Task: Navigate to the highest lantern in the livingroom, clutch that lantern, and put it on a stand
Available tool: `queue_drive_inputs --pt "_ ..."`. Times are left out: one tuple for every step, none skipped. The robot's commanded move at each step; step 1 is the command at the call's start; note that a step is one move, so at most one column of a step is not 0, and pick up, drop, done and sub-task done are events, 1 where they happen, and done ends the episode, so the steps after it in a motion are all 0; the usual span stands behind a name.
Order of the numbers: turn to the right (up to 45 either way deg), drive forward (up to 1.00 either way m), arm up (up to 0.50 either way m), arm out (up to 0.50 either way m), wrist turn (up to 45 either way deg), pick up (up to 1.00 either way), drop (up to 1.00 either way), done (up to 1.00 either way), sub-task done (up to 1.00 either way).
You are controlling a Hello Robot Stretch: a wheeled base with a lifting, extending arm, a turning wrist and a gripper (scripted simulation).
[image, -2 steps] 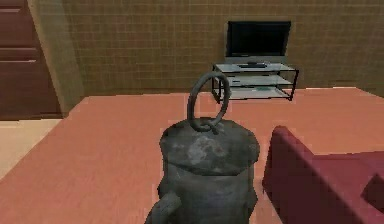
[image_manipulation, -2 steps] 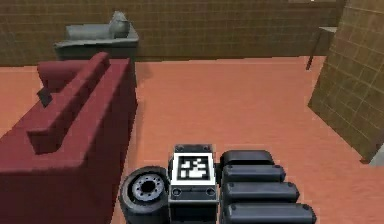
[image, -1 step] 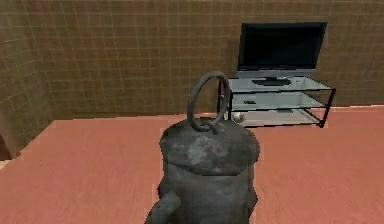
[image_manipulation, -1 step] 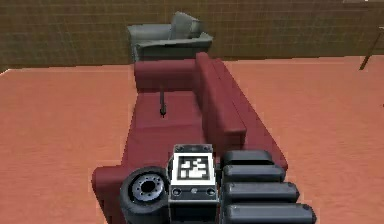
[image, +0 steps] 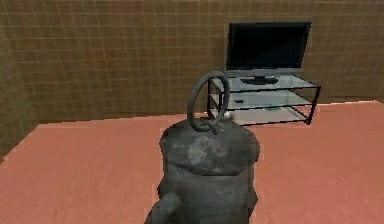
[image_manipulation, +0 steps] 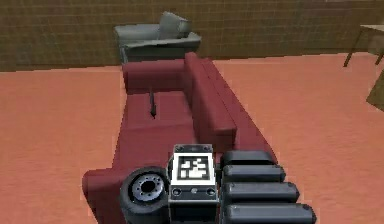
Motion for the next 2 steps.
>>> queue_drive_inputs --pt "0.0 0.55 0.0 0.0 0.0 0.0 0.0 0.0 0.0" --pt "33.0 0.0 0.0 0.0 0.0 0.0 0.0 0.0 0.0"
